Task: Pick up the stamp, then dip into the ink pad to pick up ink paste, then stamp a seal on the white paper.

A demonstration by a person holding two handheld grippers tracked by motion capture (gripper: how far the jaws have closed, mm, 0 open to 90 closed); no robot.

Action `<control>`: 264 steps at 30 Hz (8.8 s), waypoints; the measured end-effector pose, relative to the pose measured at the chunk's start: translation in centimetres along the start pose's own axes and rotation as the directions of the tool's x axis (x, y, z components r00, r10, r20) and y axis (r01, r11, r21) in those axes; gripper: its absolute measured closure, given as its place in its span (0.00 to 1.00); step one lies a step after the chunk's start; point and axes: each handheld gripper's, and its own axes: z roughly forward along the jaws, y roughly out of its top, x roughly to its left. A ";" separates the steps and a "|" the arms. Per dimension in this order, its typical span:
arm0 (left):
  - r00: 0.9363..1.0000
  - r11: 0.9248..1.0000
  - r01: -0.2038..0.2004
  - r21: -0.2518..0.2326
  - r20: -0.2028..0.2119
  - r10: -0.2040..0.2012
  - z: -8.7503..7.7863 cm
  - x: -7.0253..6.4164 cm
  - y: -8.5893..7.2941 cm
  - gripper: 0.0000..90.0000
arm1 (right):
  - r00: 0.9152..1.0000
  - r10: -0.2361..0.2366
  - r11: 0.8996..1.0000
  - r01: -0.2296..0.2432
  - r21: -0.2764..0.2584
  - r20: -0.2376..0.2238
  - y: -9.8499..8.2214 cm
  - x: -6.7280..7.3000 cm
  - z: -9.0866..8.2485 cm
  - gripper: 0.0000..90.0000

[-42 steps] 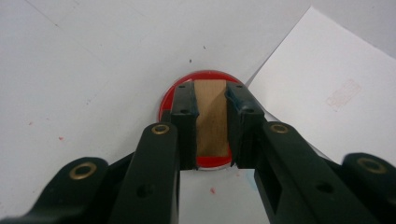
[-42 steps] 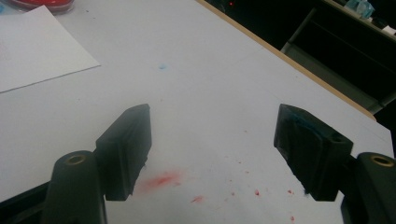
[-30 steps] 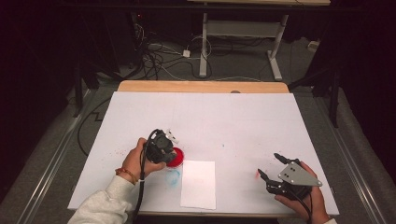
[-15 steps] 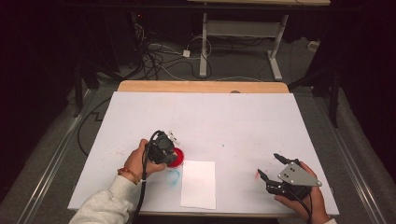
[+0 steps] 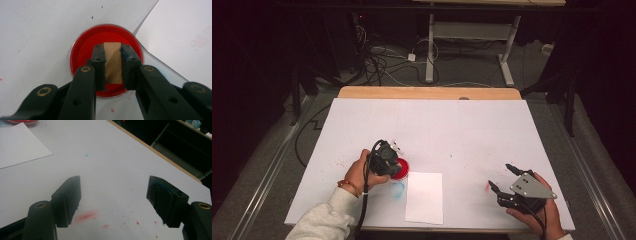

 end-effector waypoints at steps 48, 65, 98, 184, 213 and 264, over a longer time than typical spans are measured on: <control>0.998 0.995 -0.005 -0.098 -0.059 -0.001 -5.0 -0.5 -0.3 0.82 | 1.000 -0.007 1.000 0.007 -0.007 0.003 0.0 0.1 -0.3 0.31; 0.996 0.988 -0.044 -0.149 -0.087 0.032 -7.6 -1.4 -0.3 0.82 | 1.000 -0.019 1.000 0.019 -0.001 -0.001 0.0 0.3 -0.2 0.31; 0.999 0.999 -0.031 0.021 0.008 0.031 0.1 0.1 0.9 0.82 | 1.000 -0.028 0.999 0.029 0.014 -0.007 -0.2 0.4 0.0 0.31; 0.999 0.988 -0.005 -0.154 -0.047 -0.003 -4.1 -0.1 -0.7 0.82 | 1.000 -0.029 0.999 0.029 0.016 0.006 -0.1 0.1 0.1 0.31; 0.996 0.974 -0.091 -0.206 -0.005 0.092 -5.2 -2.8 -0.2 0.82 | 0.999 -0.040 0.999 0.041 0.023 -0.005 -0.1 0.3 0.3 0.31; 0.946 0.953 -0.302 -0.013 0.121 0.301 1.9 -9.4 2.3 0.82 | 0.999 -0.051 0.998 0.051 0.036 -0.014 -0.2 0.6 0.1 0.31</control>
